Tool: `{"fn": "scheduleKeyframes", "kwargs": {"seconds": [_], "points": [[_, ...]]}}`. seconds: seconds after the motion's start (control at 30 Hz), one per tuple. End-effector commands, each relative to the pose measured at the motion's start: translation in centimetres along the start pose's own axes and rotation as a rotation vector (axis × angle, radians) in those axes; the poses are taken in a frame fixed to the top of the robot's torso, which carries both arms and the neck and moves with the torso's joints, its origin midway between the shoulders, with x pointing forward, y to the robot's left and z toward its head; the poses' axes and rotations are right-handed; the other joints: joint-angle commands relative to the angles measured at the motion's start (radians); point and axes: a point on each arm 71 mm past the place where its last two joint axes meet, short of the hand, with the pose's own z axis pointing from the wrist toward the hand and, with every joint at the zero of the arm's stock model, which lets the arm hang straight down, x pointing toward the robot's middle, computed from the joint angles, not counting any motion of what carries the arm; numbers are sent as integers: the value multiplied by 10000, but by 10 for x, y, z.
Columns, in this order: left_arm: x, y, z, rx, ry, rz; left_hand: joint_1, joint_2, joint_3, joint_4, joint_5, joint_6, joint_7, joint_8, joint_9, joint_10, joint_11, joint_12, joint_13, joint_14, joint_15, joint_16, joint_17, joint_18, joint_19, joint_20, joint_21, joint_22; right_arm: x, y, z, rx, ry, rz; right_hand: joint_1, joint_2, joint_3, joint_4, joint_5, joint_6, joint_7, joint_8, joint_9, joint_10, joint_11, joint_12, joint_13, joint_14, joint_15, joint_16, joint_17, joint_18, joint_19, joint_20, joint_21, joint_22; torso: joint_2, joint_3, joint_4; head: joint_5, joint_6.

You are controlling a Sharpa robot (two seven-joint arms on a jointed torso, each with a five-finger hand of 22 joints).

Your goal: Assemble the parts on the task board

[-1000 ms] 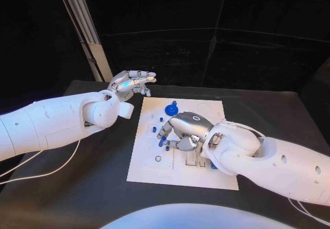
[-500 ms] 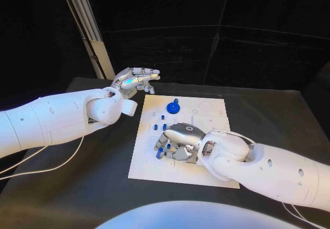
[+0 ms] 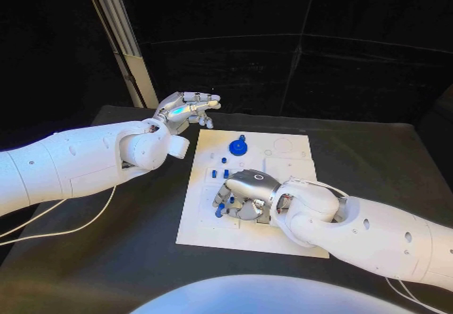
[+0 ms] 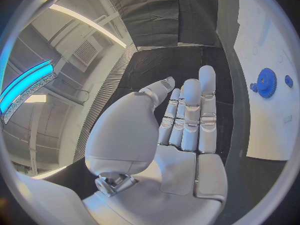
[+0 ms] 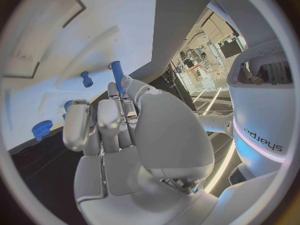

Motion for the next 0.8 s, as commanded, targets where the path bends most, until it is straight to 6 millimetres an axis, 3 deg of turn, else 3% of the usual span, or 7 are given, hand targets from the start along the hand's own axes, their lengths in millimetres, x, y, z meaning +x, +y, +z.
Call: {"fn": "scheduleKeyframes", "kwargs": {"seconds": [0.03,0.2,0.37,0.8], "points": [[1,-1,0,53,104,-75,-12,119,-6,-46,16,-28,41,43,-10,-67,12,45,-11,-89,11,-45,-11,136,-56,2,-41,-11,-1,-2,-1,185,-25,-522,7,-2,69,-11,31,-11,75,-34,-12,134,-57,-30,11,61,-15,45,-7,-189,49,4,42,-1,-2,0,-8,18,-30],[0,-2,0,48,85,-68,-12,119,-6,-46,16,-28,41,43,-10,-67,12,45,-11,-89,11,-45,-11,136,-56,2,-41,-11,-1,-3,-2,263,-25,-660,-4,-6,85,-25,37,2,71,-27,-9,155,-60,-30,16,59,-13,51,-2,-188,45,8,42,-3,-1,7,-25,17,-25],[-1,-2,0,44,78,-65,-12,119,-6,-46,16,-28,41,43,-10,-67,12,45,-11,-89,11,-45,-11,136,-56,2,-41,-11,0,-2,-2,305,94,-782,-13,-10,92,-32,40,11,69,-23,-7,166,-62,-32,19,58,-13,53,-3,-189,48,9,47,5,4,-2,11,-28,2],[-1,-1,1,27,78,-60,-12,119,-6,-46,16,-28,41,43,-10,-67,12,45,-11,-89,11,-45,-11,136,-56,2,-41,-11,6,9,3,-29,590,-1162,-191,-117,72,-53,44,-11,67,-38,-13,173,-59,-94,19,27,-5,27,-74,-178,9,23,28,-30,-1,-3,-20,-35,-20]]}}
